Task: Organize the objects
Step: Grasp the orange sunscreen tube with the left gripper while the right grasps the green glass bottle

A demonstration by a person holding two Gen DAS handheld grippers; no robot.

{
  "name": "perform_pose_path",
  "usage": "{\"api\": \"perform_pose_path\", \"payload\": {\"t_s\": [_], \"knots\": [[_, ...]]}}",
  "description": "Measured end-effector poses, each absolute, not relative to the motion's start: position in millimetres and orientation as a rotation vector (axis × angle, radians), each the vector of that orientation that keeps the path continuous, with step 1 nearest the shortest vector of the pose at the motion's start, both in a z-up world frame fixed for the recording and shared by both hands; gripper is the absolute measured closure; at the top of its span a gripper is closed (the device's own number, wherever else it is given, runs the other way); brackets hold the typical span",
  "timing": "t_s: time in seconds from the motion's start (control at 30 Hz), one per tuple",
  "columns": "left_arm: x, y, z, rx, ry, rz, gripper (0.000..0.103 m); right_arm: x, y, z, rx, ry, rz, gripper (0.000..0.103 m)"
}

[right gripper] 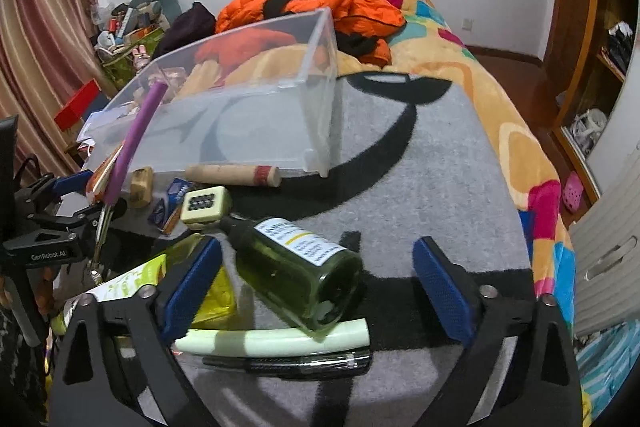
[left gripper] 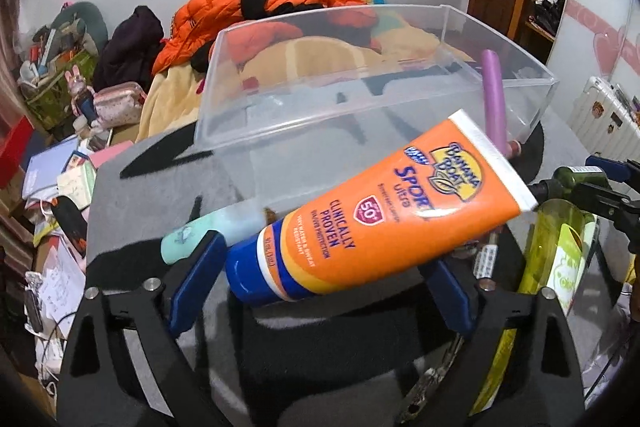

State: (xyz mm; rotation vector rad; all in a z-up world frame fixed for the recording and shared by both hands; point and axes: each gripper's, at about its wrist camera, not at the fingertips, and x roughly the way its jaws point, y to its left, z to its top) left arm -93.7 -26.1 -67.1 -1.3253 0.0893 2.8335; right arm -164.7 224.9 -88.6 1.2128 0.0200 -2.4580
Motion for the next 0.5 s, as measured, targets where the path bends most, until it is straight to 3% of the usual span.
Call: {"api": "perform_pose_path", "payload": {"t_s": [0.17,0.3,0.5], "knots": [[-97,-23,-69,-1.314,0.127,2.868,0.018,-170,229,-95,1.245,-0.033,-2.434,0.024],[-91,-23,-68,-1.308,0.132,2.882,0.025,-170,229,-97,1.236,-0.031,-2.418,0.040],[-75,-29,-67,-1.317,0.102,2.876,0.038,-170,232,-95,1.207,-0.031,-2.449,0.041]]}}
